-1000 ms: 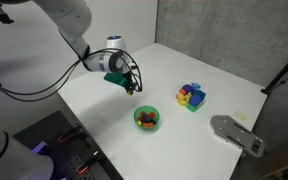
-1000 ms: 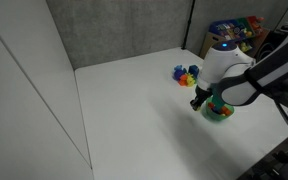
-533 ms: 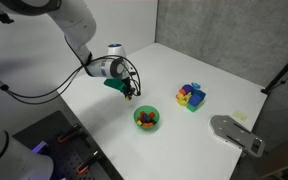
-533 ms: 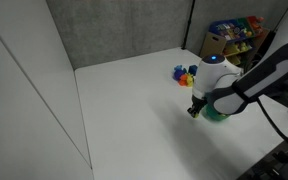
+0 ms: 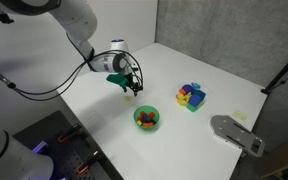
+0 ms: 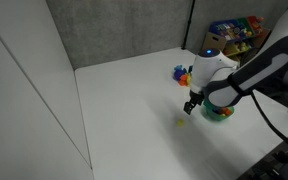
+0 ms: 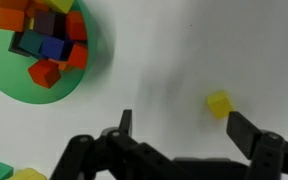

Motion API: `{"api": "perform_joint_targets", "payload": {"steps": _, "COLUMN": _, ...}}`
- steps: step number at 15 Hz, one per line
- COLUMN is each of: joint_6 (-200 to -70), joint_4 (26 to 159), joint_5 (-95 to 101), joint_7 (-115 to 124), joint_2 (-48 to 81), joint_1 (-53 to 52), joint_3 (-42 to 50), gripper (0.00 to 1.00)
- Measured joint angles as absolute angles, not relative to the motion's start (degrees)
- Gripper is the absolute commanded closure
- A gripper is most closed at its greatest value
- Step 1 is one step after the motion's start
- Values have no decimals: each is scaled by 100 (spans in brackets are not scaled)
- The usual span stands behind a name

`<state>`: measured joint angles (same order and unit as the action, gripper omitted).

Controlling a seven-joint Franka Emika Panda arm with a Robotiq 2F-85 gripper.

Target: Remove one yellow block from the green bowl and put it on the table

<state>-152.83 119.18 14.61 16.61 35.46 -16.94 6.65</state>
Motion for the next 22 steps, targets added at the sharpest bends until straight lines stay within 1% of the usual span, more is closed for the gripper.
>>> {"api": "perform_joint_targets", "payload": {"steps": 8, "joint_6": -14246, "joint_4": 11916, "joint_5": 1368, "joint_7": 1661, "joint_2": 2579, "joint_1": -1562, "joint_3": 581, "gripper": 0}}
{"api": "perform_joint_targets", "payload": {"steps": 16, "joint_6": -12720, "joint_4": 12012, "joint_5": 1319, "joint_7": 1660, "joint_2": 1437, "joint_1": -1080, "joint_3": 470, "gripper": 0}}
{"api": "perform_joint_targets", "payload": {"steps": 22, "joint_6": -11831, "joint_4": 12049, "joint_5": 361, "joint_7": 1163, "joint_2": 634, "joint_1": -667, "joint_3": 168, "gripper": 0}}
